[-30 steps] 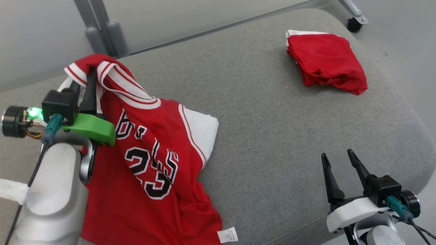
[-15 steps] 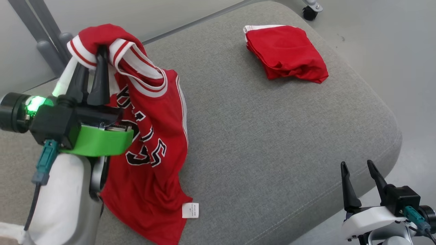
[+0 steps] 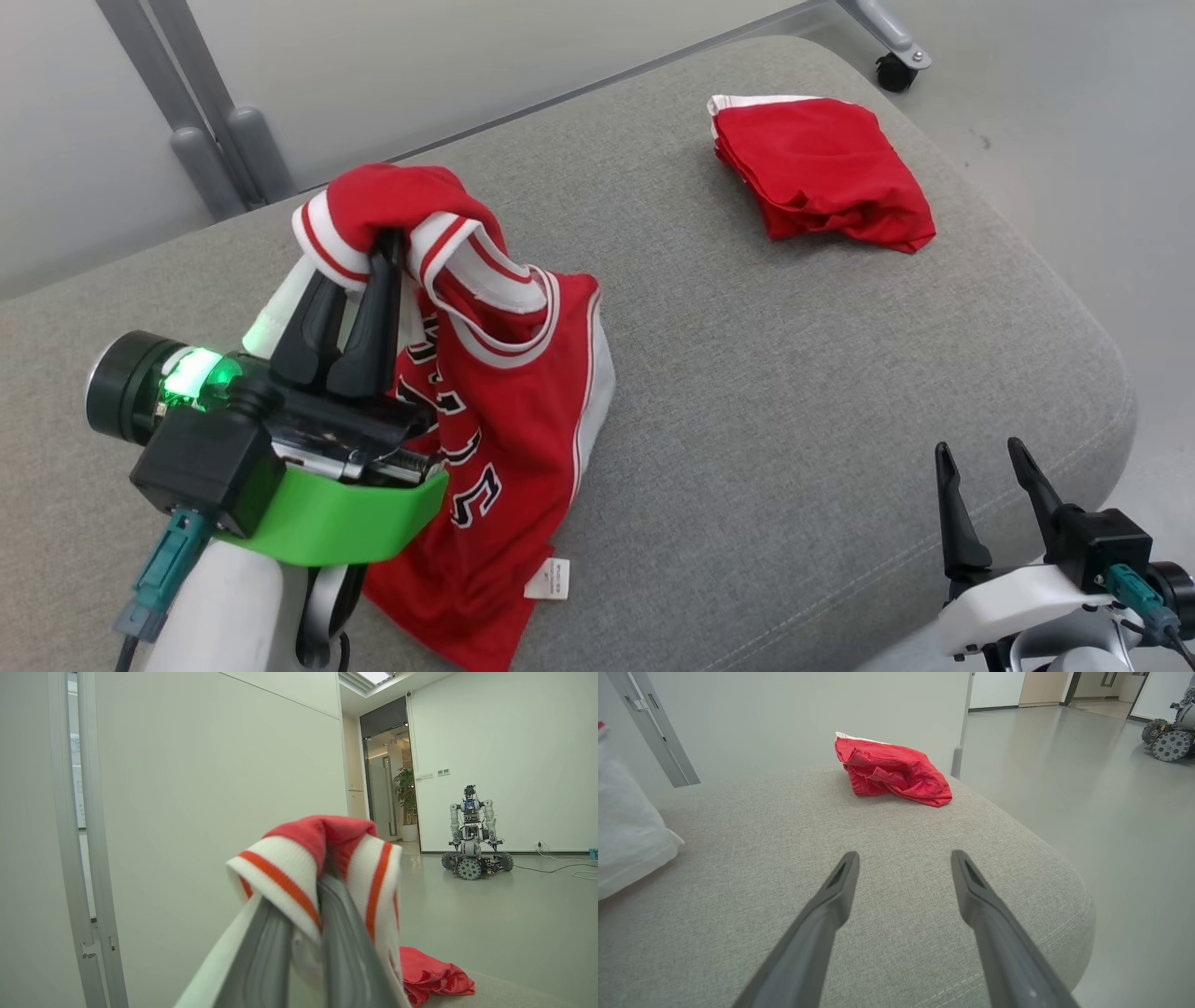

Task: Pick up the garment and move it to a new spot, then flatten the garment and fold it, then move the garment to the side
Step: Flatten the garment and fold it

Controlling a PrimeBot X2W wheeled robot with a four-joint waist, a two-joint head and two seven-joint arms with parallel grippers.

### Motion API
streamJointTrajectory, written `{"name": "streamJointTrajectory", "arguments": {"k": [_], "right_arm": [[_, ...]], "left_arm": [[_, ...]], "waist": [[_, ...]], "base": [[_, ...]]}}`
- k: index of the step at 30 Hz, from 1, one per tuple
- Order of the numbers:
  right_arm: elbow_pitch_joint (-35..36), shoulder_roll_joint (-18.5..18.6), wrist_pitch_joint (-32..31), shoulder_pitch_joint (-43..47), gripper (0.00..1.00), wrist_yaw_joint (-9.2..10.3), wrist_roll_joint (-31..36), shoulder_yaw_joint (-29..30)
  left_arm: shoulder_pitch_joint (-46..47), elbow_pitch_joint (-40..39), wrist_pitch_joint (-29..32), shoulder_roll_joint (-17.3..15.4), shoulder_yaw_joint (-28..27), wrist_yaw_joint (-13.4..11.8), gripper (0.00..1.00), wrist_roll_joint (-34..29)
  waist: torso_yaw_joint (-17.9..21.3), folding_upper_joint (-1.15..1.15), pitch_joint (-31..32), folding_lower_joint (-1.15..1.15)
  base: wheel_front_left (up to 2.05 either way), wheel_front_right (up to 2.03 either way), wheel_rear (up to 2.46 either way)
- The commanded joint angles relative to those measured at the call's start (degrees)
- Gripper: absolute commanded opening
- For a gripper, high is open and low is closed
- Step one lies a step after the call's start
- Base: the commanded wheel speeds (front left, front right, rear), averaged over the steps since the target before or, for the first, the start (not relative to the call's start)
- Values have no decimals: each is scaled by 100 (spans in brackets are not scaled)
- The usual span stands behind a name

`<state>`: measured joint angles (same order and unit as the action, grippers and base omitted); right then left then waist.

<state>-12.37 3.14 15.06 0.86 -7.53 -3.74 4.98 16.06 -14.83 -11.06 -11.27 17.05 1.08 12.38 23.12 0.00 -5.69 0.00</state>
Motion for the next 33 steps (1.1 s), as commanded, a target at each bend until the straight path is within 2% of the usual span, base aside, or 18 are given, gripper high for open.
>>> {"name": "streamJointTrajectory", "arguments": {"k": [1,6,12,20,27,31,32,33], "right_arm": [[-12,13,15,17,100,9,-8,-14],[-40,-4,15,7,100,9,-75,-35],[-54,-19,15,-135,100,9,-151,-49],[-124,-27,15,-400,100,9,-536,-328],[-130,-26,15,-655,100,9,-1006,-874],[-162,-25,15,-708,100,9,-1151,-1079],[-165,-25,15,-707,100,9,-1163,-1100],[-168,-23,15,-693,100,9,-1169,-1117]], "left_arm": [[-62,-77,29,-29,2,5,0,17],[10,-150,191,-61,17,1,0,59],[392,339,291,-95,64,117,0,77],[1734,2039,-28,-108,84,301,0,-106],[3159,3816,-239,-339,242,477,0,-439],[3744,4669,-338,-445,263,438,0,-578],[3833,4881,-353,-459,265,415,5,-611],[3909,5158,-356,-477,292,395,43,-674]], "waist": [[25,0,2,0],[98,0,-95,0],[178,0,-397,0],[261,0,-1106,0],[551,0,-1726,0],[674,0,-1886,0],[690,0,-1898,0],[703,0,-1900,0]], "base": [[0,0,0],[0,0,0],[0,0,0],[0,0,0],[0,0,0],[0,0,0],[0,0,0],[0,0,0]]}}
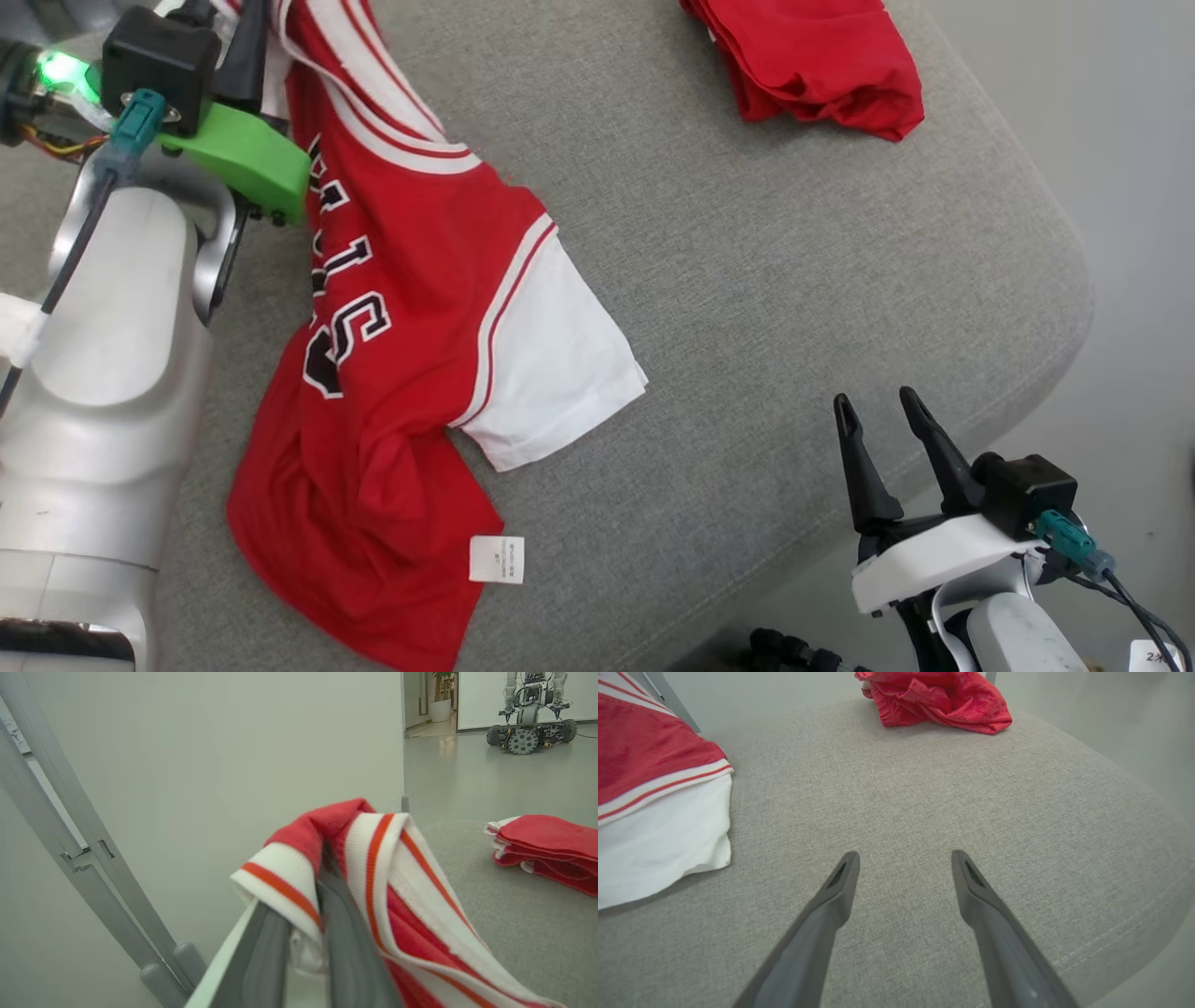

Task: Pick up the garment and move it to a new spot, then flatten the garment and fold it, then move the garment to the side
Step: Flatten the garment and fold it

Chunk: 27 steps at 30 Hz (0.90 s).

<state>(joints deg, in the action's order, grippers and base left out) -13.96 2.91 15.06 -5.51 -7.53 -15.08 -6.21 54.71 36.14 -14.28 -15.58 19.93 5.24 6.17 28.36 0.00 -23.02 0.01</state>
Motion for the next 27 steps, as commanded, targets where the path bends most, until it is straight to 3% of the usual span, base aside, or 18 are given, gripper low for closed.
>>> {"name": "streamJointTrajectory", "arguments": {"k": [1,2,9,16,22,27], "right_arm": [[-15,0,15,-40,100,9,-39,-2],[-18,-1,15,-15,100,9,-30,4],[-76,4,15,61,100,9,206,238],[-40,7,15,261,100,9,444,484],[-11,8,14,561,100,9,701,697],[40,9,14,799,100,9,871,898]], "left_arm": [[84,230,-43,-16,25,-19,63,-54],[134,395,-54,50,17,-14,100,-10],[-185,1082,-88,262,-23,-61,100,191],[-888,1438,-92,752,-153,60,100,749],[-2087,579,-91,1045,-200,-30,100,948],[-3368,-515,-92,1132,-321,-264,100,1048]], "waist": [[182,0,-155,-1],[176,0,-134,-1],[-144,0,243,-1],[-729,0,1004,-1],[-1286,0,1603,-1],[-1703,0,1932,-1]], "base": [[0,0,0],[0,0,0],[0,0,0],[0,0,0],[0,0,0],[0,0,0]]}}
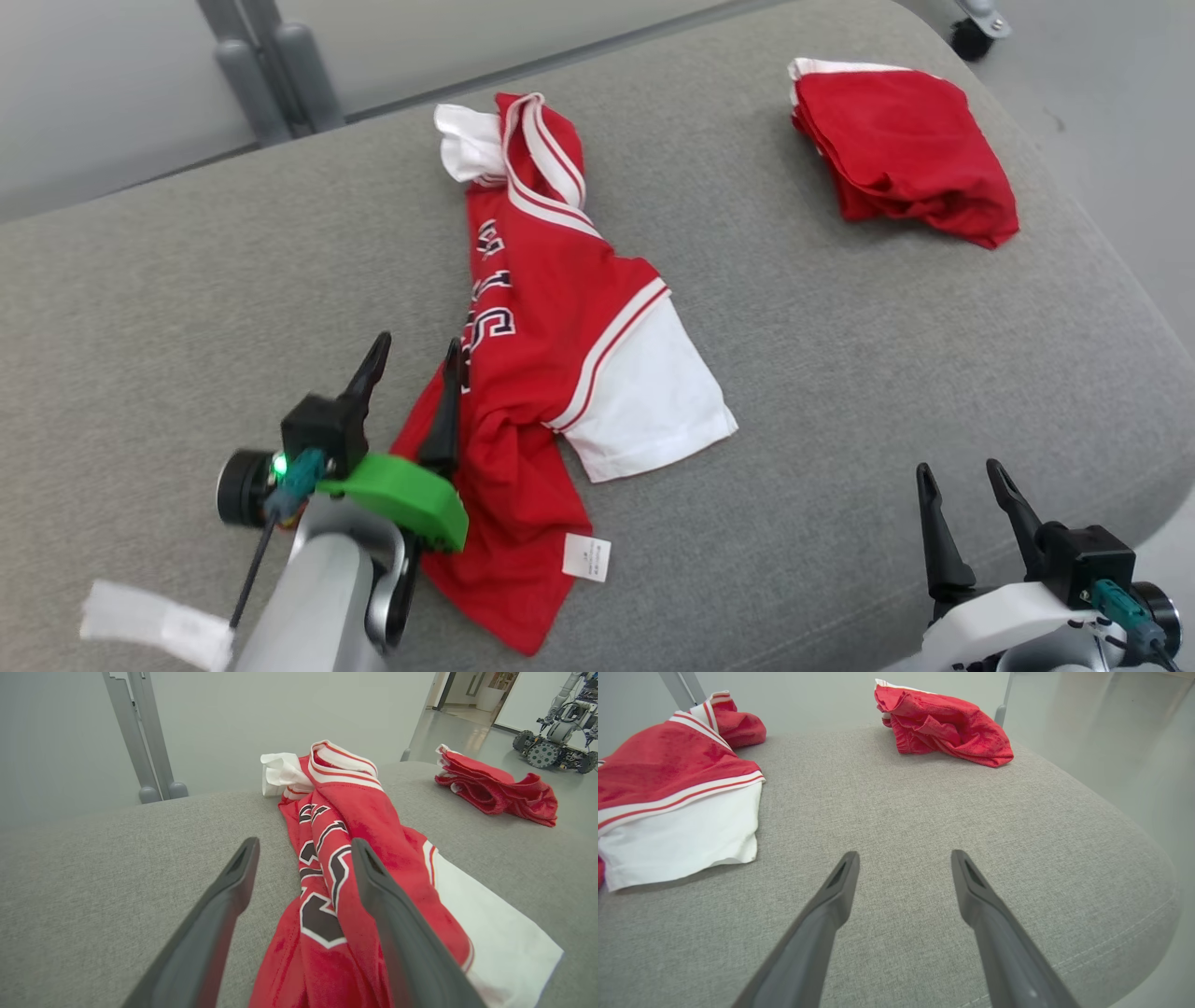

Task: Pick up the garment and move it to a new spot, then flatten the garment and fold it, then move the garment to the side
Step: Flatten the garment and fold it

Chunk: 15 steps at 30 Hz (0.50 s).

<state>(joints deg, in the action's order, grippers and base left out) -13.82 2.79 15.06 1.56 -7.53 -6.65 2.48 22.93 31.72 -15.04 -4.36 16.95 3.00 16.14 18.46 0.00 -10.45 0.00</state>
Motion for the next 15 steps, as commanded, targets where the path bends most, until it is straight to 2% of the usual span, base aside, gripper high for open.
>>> {"name": "streamJointTrajectory", "arguments": {"k": [1,6,15], "right_arm": [[34,19,14,120,100,9,60,41],[84,18,14,328,100,9,194,221],[169,18,14,535,100,9,238,407]], "left_arm": [[-399,-273,-16,15,-70,-105,100,25],[-1630,-1208,-9,52,-328,-345,100,-33],[-2996,-2010,-10,108,-634,-462,100,-85]], "waist": [[-772,0,716,0],[-1077,0,926,0],[-1439,0,1044,0]], "base": [[0,0,0],[0,0,0],[0,0,0]]}}
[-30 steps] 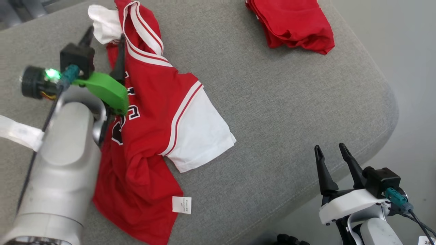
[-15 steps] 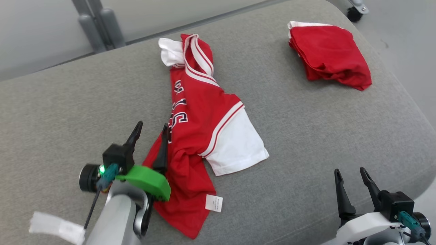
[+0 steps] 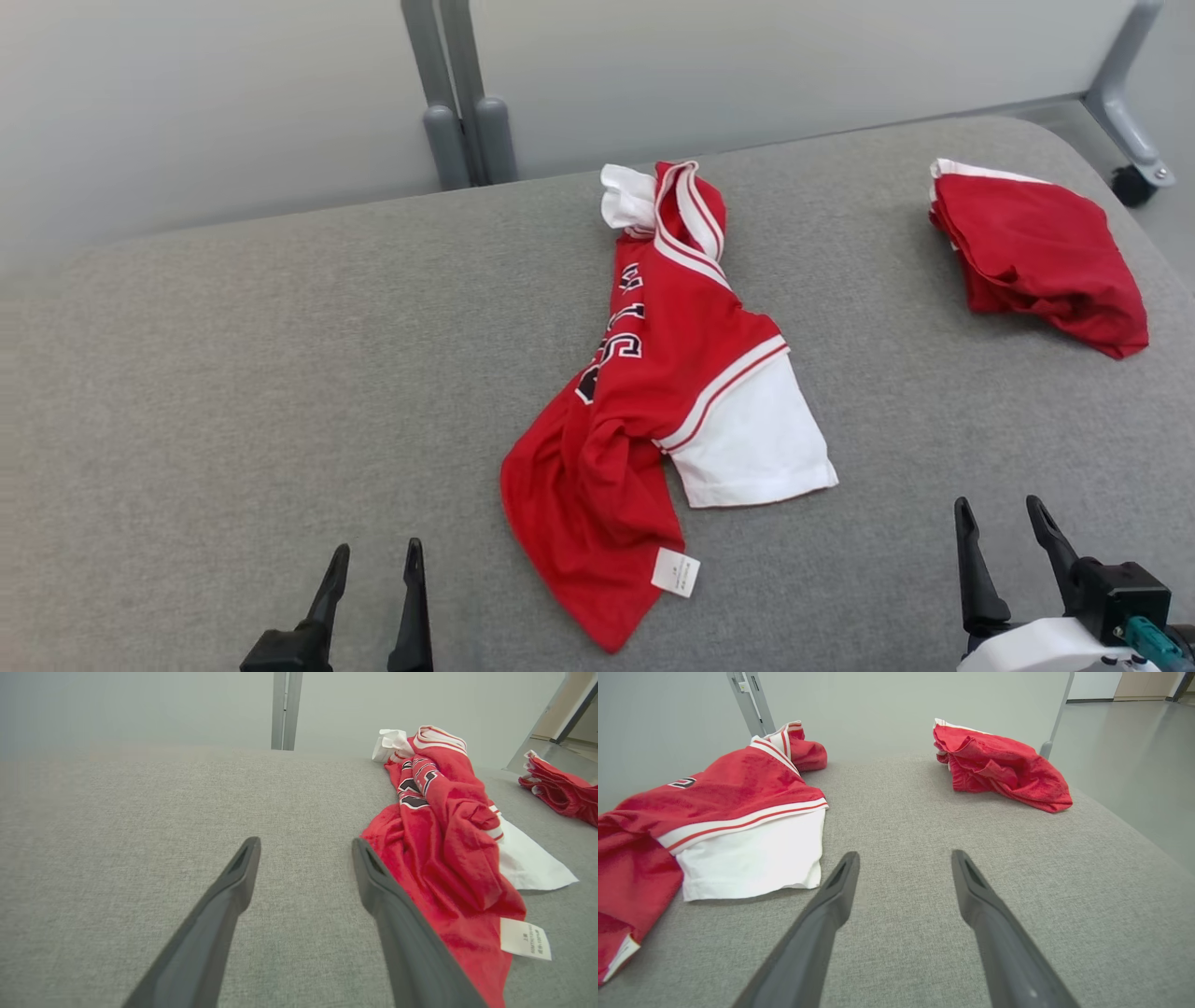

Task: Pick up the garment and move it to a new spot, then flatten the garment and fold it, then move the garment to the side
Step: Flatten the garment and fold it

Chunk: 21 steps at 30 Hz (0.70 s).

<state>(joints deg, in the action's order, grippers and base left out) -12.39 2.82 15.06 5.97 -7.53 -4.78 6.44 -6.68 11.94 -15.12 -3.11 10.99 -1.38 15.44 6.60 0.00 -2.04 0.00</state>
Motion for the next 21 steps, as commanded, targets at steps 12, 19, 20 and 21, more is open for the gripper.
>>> {"name": "streamJointTrajectory", "arguments": {"k": [12,19,20,21], "right_arm": [[202,91,15,-27,100,9,331,-154],[246,129,14,-175,100,9,367,-271],[244,132,14,-175,100,9,363,-274],[239,134,14,-164,100,9,359,-271]], "left_arm": [[-367,-437,-2,16,-419,424,100,-382],[-451,-353,-2,17,-542,540,100,-358],[-462,-348,-2,16,-554,544,100,-348],[-468,-340,-2,16,-560,545,100,-348]], "waist": [[-639,0,202,0],[-684,0,253,0],[-690,0,261,0],[-703,0,271,0]], "base": [[0,0,0],[0,0,0],[0,0,0],[0,0,0]]}}
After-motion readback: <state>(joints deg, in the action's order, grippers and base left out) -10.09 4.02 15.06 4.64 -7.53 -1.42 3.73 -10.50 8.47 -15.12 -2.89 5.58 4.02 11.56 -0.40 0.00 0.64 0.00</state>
